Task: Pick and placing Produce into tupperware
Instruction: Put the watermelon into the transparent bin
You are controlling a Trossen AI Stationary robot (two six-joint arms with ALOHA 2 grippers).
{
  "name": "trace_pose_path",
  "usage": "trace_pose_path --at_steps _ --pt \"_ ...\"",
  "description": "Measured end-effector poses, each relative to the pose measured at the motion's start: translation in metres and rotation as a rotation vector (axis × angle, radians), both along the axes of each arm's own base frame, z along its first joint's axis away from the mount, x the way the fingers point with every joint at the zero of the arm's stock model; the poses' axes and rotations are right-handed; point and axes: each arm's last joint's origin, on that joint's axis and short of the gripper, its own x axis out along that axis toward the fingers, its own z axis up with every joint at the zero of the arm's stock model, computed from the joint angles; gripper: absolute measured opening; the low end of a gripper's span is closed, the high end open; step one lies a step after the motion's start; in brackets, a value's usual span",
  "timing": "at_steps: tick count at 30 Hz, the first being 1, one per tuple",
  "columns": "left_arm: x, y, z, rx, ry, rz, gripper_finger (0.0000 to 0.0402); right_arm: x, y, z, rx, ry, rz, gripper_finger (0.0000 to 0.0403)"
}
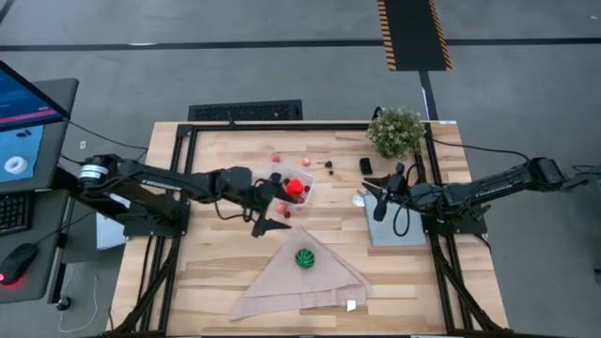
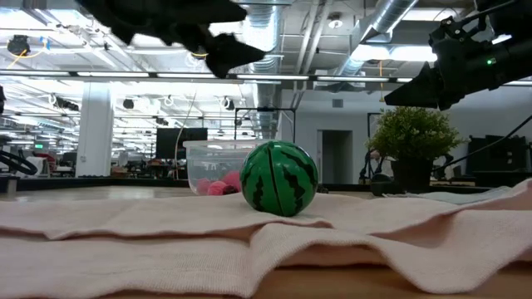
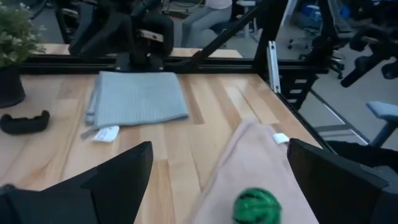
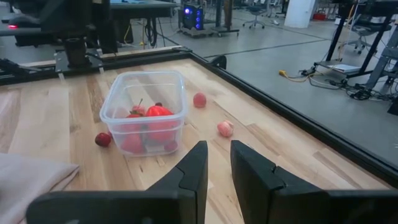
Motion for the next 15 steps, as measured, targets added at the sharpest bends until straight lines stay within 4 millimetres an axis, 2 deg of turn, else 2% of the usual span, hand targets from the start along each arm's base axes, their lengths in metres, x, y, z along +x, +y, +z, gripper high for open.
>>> trace_pose_path --at_steps 6,9,15 --pt "-0.042 -0.004 -0.013 -0.017 -0.121 0.018 0.0362 0.000 0.000 0.000 0.000 0.000 0.000 0.0092" --pt "-0.062 -0.005 -0.012 -0.013 -0.191 0.043 0.0362 0.000 0.000 0.000 0.000 0.001 0.000 0.0092" --pt "-0.085 -0.001 -0.014 -0.011 -0.185 0.165 0.0362 0.000 0.000 0.000 0.000 0.001 0.000 0.0092"
